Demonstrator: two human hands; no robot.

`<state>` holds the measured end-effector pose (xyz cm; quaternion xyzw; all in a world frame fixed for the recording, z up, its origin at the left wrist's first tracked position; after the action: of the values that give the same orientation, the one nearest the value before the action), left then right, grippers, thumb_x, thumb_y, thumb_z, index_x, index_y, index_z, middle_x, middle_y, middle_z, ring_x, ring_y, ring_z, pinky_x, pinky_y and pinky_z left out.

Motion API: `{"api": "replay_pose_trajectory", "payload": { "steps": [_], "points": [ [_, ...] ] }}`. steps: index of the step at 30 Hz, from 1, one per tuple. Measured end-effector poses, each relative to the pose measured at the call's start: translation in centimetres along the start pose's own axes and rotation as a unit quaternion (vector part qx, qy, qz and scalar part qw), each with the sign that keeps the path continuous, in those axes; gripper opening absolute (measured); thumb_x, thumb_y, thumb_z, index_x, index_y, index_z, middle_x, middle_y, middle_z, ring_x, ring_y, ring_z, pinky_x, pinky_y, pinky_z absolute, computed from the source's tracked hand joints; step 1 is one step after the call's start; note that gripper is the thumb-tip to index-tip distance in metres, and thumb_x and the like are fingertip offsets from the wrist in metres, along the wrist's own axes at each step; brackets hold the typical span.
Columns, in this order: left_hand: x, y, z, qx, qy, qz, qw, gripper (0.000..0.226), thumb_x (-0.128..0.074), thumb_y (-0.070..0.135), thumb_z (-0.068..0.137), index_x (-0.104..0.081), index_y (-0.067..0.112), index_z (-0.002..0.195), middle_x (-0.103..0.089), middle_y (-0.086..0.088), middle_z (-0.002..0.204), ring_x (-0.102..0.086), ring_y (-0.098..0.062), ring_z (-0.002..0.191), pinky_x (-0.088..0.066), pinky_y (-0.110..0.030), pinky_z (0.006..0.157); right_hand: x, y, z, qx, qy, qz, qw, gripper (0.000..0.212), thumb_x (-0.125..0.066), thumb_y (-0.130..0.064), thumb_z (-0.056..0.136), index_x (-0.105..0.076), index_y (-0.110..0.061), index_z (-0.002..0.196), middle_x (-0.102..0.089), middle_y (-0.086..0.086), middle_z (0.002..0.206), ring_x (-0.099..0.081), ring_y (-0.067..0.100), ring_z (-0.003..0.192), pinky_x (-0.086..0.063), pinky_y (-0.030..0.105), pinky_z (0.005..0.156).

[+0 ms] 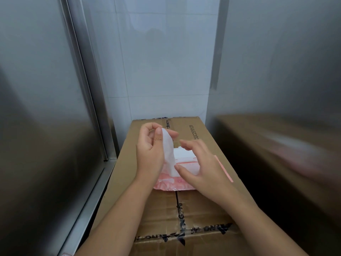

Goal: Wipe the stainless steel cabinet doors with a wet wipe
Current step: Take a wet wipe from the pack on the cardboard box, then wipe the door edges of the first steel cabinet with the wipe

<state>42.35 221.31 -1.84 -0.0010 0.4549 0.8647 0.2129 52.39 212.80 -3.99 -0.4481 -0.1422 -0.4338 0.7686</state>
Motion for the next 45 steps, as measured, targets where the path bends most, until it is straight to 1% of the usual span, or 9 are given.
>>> {"api": "replay_pose_trajectory", "payload": {
  "steps": [7, 15, 19, 23, 26, 30, 34, 43, 45],
  "points": [
    [-0.9, 1.4, -0.4, 0.020, 0.020, -0.059, 0.998, 0.013, -0.039, 0.009, 0.099, -0.046, 0.014, 0.089, -0.071, -0.004, 0.077, -0.068, -0.014, 0.079, -0.049, -0.016, 0.068, 0.1, -1.9, 0.0, 0.003, 0.081, 0.012, 0.997, 0.069, -0.072, -0.028, 0.077, -0.038, -0.017, 0.135, -0.040, -0.007, 0.124, -0.039, -0.001, 0.113, -0.032, 0.007, 0.090],
    [-1.5, 2.9, -1.2, 0.039, -0.006, -0.080, 0.996, 0.012, -0.039, 0.008, 0.099, -0.047, 0.011, 0.090, -0.072, -0.005, 0.082, -0.068, -0.019, 0.084, -0.054, -0.032, 0.076, 3.0, -3.5, -0.5, 0.030, 0.177, 0.046, 0.983, 0.036, -0.058, -0.007, 0.076, -0.061, -0.013, 0.112, -0.055, -0.002, 0.111, -0.048, -0.001, 0.104, -0.034, 0.005, 0.086],
    [-2.2, 2.7, -2.5, 0.076, -0.044, -0.116, 0.989, 0.011, -0.040, 0.007, 0.098, -0.048, 0.007, 0.091, -0.072, -0.005, 0.084, -0.068, -0.016, 0.079, -0.054, -0.024, 0.067, 4.2, -2.5, -1.2, -0.009, 0.193, 0.071, 0.979, 0.025, -0.062, 0.005, 0.079, -0.068, -0.016, 0.091, -0.053, -0.012, 0.102, -0.050, -0.005, 0.098, -0.040, 0.007, 0.076],
    [-3.2, 2.1, -4.0, 0.110, -0.074, -0.135, 0.982, 0.009, -0.045, 0.013, 0.094, -0.050, 0.011, 0.087, -0.072, -0.006, 0.085, -0.065, -0.017, 0.079, -0.053, -0.026, 0.067, 5.9, -2.2, -2.4, -0.023, 0.213, 0.074, 0.974, 0.027, -0.064, 0.008, 0.079, -0.067, -0.019, 0.083, -0.057, -0.005, 0.094, -0.054, 0.000, 0.090, -0.043, 0.012, 0.070],
    [-4.3, 2.3, -5.1, 0.115, -0.114, -0.157, 0.974, 0.022, -0.047, 0.030, 0.088, -0.051, 0.009, 0.093, -0.072, -0.005, 0.089, -0.066, -0.016, 0.083, -0.054, -0.026, 0.069, 7.1, -2.5, -3.6, -0.030, 0.226, 0.075, 0.971, 0.027, -0.061, 0.001, 0.079, -0.063, -0.026, 0.079, -0.059, -0.003, 0.088, -0.055, 0.004, 0.084, -0.046, 0.016, 0.065],
    [-5.8, 3.2, -6.9, 0.080, -0.185, -0.120, 0.972, 0.044, -0.057, 0.056, 0.081, -0.053, 0.018, 0.104, -0.071, 0.003, 0.097, -0.067, -0.013, 0.092, -0.055, -0.029, 0.072, 8.5, -2.1, -5.8, -0.070, 0.231, 0.071, 0.968, 0.008, -0.058, -0.022, 0.078, -0.066, -0.020, 0.079, -0.060, -0.005, 0.082, -0.056, 0.005, 0.078, -0.044, 0.012, 0.059],
    [-8.2, 2.6, -9.1, 0.086, -0.261, -0.075, 0.959, 0.050, -0.073, 0.044, 0.066, -0.051, 0.030, 0.108, -0.067, 0.012, 0.104, -0.064, -0.009, 0.095, -0.052, -0.018, 0.068, 10.1, -1.9, -8.4, -0.087, 0.241, 0.056, 0.965, 0.021, -0.062, -0.002, 0.079, -0.068, -0.021, 0.084, -0.063, -0.005, 0.083, -0.059, 0.007, 0.080, -0.048, 0.015, 0.063],
    [-13.3, 3.7, -14.1, 0.113, -0.363, -0.090, 0.921, 0.028, -0.064, 0.033, 0.074, -0.061, 0.021, 0.100, -0.065, 0.014, 0.090, -0.064, -0.006, 0.087, -0.051, -0.016, 0.060, 15.0, -3.3, -14.8, -0.114, 0.294, -0.041, 0.948, 0.012, -0.059, -0.029, 0.079, -0.065, -0.023, 0.088, -0.063, -0.010, 0.085, -0.059, 0.002, 0.083, -0.044, 0.011, 0.066],
    [-14.2, 4.7, -15.3, 0.109, -0.377, -0.098, 0.914, 0.023, -0.062, 0.029, 0.076, -0.061, 0.022, 0.097, -0.067, 0.014, 0.090, -0.065, -0.005, 0.086, -0.051, -0.016, 0.061, 16.4, -3.5, -16.6, -0.126, 0.298, -0.037, 0.945, 0.009, -0.061, -0.026, 0.079, -0.065, -0.025, 0.087, -0.063, -0.011, 0.086, -0.059, 0.002, 0.083, -0.044, 0.011, 0.065]
  ]
}}
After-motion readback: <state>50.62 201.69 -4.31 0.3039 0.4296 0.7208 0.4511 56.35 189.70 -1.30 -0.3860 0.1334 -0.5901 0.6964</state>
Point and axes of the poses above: each hand's wrist, its own z-axis towards the middle knuckle, its own x-axis out of the back of the hand, y = z × x, the point moved 9 cm from there along z, towards the middle knuckle
